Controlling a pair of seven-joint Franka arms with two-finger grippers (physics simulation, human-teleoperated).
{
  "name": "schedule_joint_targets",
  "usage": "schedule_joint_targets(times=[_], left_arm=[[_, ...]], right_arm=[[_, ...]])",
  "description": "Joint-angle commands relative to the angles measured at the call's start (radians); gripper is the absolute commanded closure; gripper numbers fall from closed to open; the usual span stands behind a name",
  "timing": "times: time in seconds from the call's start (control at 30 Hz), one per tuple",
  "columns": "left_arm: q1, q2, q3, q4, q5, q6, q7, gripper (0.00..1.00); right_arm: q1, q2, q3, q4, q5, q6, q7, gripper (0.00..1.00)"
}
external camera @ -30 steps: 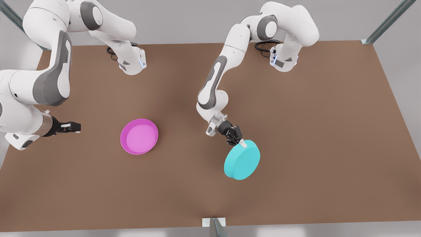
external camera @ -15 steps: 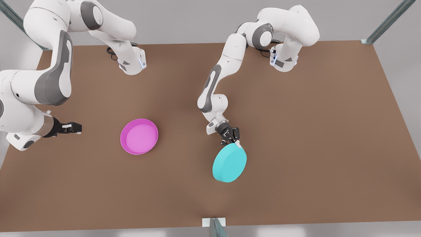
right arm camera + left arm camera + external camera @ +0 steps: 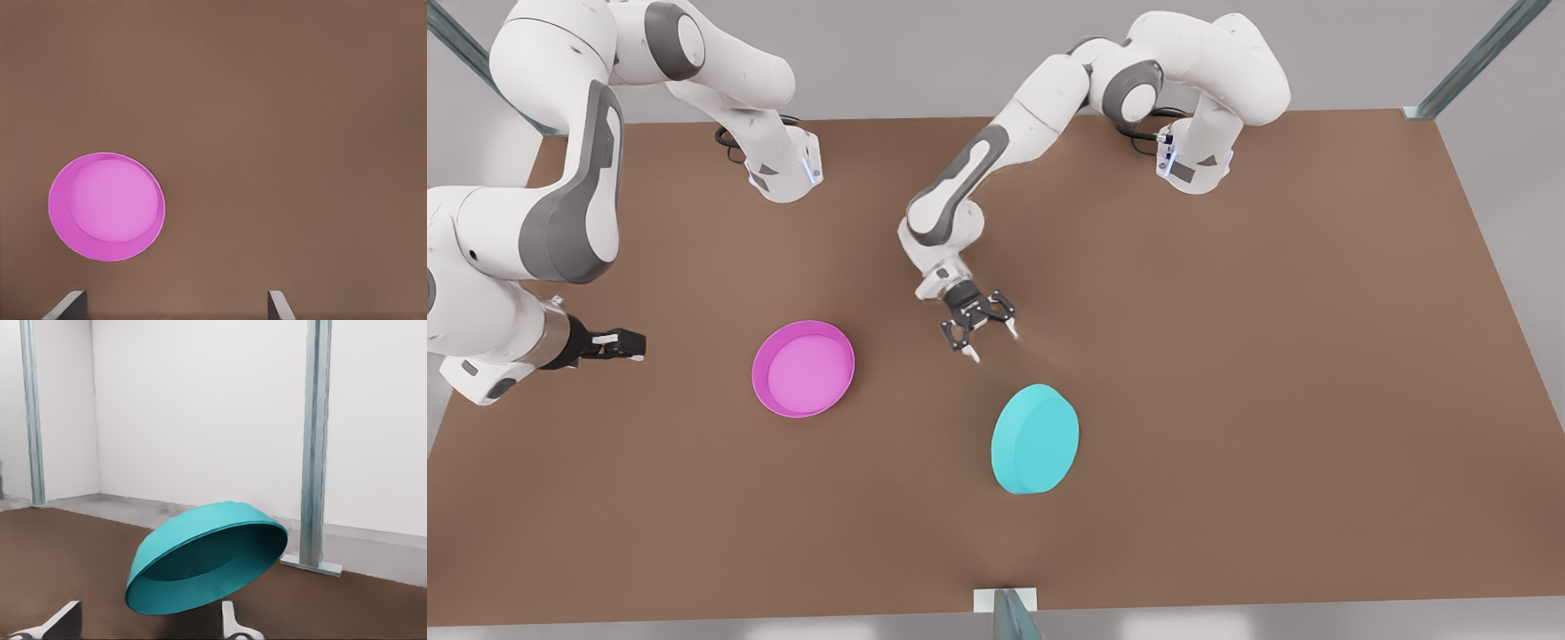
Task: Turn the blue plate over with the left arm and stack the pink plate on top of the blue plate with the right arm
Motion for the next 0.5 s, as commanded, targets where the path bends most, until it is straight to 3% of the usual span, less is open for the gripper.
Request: schedule_joint_targets(times=[0.0, 0.07, 0.1, 0.17, 0.2, 0.23, 0.3, 0.33, 0.37, 0.4, 0.43, 0.47], left_arm=[[-0.005, -0.139, -0.058, 0.085, -0.496, -0.200, 0.142, 0.00], [-0.002, -0.348, -0.207, 0.099, -0.702, -0.444, 0.439, 0.00], [0.093, -0.462, -0.182, 0.139, -0.866, -0.447, 0.557, 0.00], [0.438, -0.578, -0.181, 0.165, -1.096, -0.536, 1.090, 0.00], [0.611, -0.594, -0.181, 0.167, -1.124, -0.619, 1.518, 0.00], [0.708, -0.601, -0.144, 0.167, -1.111, -0.674, 1.854, 0.00], [0.731, -0.598, 0.149, 0.165, -1.111, -0.660, 2.336, 0.00], [0.733, -0.594, 0.201, 0.154, -1.110, -0.640, 2.356, 0.00], [0.826, -0.586, 0.192, 0.156, -1.127, -0.616, 2.364, 0.00], [1.008, -0.611, 0.025, 0.134, -1.131, -0.551, 2.355, 0.00], [1.243, -0.608, -0.292, 0.107, -1.049, -0.525, 2.321, 0.00], [1.285, -0.676, -0.434, -0.040, -0.886, -0.375, 2.251, 0.00]], right_arm=[[-0.005, -0.001, -0.002, 0.002, 0.002, -0.002, -0.002, 0.00], [-0.002, 0.002, 0.000, -0.003, 0.005, -0.003, -0.005, 0.00], [-0.012, -0.006, -0.003, -0.014, 0.007, -0.038, -0.117, 0.00], [-0.035, 0.008, -0.003, -0.043, 0.014, -0.135, -0.131, 0.00], [-0.084, 0.054, -0.003, -0.116, 0.053, -0.032, -0.129, 0.00], [-0.149, 0.030, -0.002, -0.259, 0.082, 0.106, -0.128, 0.00], [-0.175, -0.003, -0.002, -0.429, 0.100, 0.270, -0.072, 0.00], [-0.184, -0.021, -0.002, -0.504, 0.119, 0.339, -0.071, 0.00], [-0.184, -0.042, -0.002, -0.575, 0.145, 0.400, -0.071, 0.00], [-0.187, -0.073, -0.002, -0.644, 0.155, 0.455, -0.071, 0.00], [-0.186, -0.111, -0.002, -0.725, 0.171, 0.523, -0.071, 0.00], [-0.180, -0.150, -0.002, -0.807, 0.189, 0.603, -0.071, 0.00]])
